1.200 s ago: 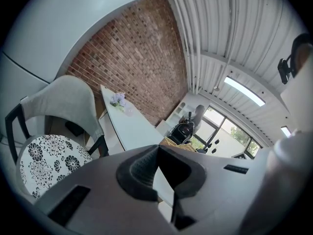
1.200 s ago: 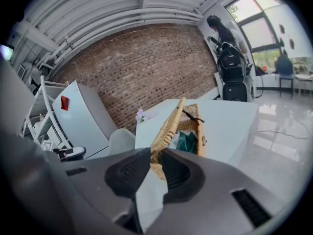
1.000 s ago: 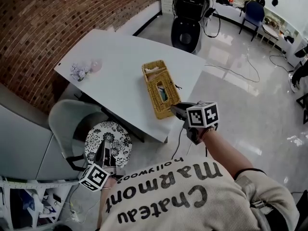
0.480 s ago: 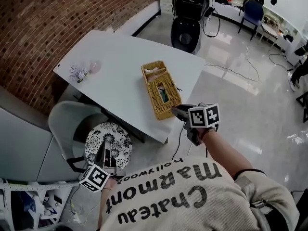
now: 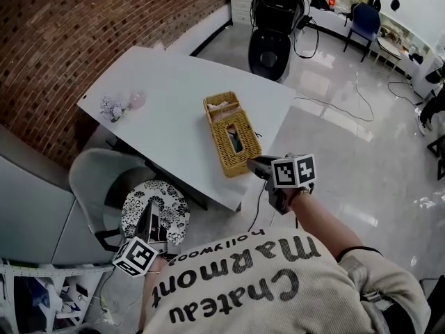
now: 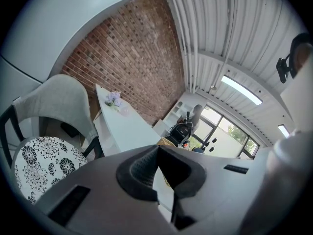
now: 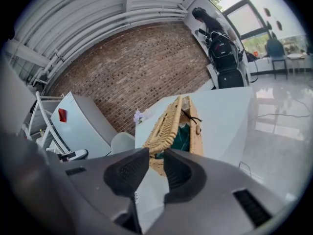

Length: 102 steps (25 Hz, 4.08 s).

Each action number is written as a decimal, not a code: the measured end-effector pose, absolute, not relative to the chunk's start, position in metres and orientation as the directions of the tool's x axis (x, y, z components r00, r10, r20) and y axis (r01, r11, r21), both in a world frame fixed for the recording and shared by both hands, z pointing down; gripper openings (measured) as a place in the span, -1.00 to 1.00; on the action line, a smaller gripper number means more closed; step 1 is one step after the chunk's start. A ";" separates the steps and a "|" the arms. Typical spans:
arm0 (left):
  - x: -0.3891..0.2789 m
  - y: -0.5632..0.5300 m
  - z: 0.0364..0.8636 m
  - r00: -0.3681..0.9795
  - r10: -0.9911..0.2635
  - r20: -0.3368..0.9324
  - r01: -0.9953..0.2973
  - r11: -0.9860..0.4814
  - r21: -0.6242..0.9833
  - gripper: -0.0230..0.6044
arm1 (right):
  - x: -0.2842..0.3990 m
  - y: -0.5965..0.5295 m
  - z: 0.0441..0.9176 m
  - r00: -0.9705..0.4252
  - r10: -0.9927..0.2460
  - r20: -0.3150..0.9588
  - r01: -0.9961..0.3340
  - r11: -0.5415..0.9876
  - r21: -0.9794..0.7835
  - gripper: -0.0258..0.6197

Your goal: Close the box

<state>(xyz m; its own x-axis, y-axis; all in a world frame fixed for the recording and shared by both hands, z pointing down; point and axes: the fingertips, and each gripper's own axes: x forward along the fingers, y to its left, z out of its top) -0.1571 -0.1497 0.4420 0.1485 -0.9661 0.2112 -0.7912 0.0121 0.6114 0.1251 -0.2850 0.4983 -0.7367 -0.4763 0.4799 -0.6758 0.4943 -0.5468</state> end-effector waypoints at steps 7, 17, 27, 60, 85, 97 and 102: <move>-0.154 -0.154 0.443 0.149 -0.966 0.211 -0.794 0.010 0.608 -0.92 | 0.128 -0.286 0.504 -0.742 -0.464 0.483 -0.669 0.482 -0.566 -0.61; -0.150 -0.157 0.441 0.150 -0.967 0.208 -0.793 0.008 0.609 -0.92 | 0.127 -0.287 0.506 -0.739 -0.451 0.500 -0.673 0.505 -0.540 -0.59; -0.143 -0.161 0.445 0.168 -0.963 0.211 -0.792 -0.005 0.610 -0.92 | 0.128 -0.286 0.514 -0.745 -0.445 0.497 -0.666 0.464 -0.584 -0.59; -0.148 -0.148 0.436 0.212 -0.956 0.204 -0.789 -0.044 0.612 -0.92 | 0.131 -0.276 0.520 -0.672 -0.539 0.508 -0.690 0.206 -0.694 -0.90; -0.195 -0.104 0.426 0.388 -0.880 0.273 -0.799 -0.174 0.575 -0.92 | 0.011 -0.162 0.511 -0.668 -0.540 0.513 -0.672 0.141 -0.727 -0.91; -0.232 -0.062 0.433 0.479 -0.822 0.309 -0.789 -0.250 0.561 -0.92 | -0.059 -0.118 0.455 -0.620 -0.669 0.410 -0.731 0.305 -0.610 -0.91; -0.245 -0.043 0.441 0.506 -0.806 0.308 -0.779 -0.273 0.564 -0.92 | -0.065 -0.098 0.449 -0.543 -0.725 0.425 -0.815 0.331 -0.476 -0.91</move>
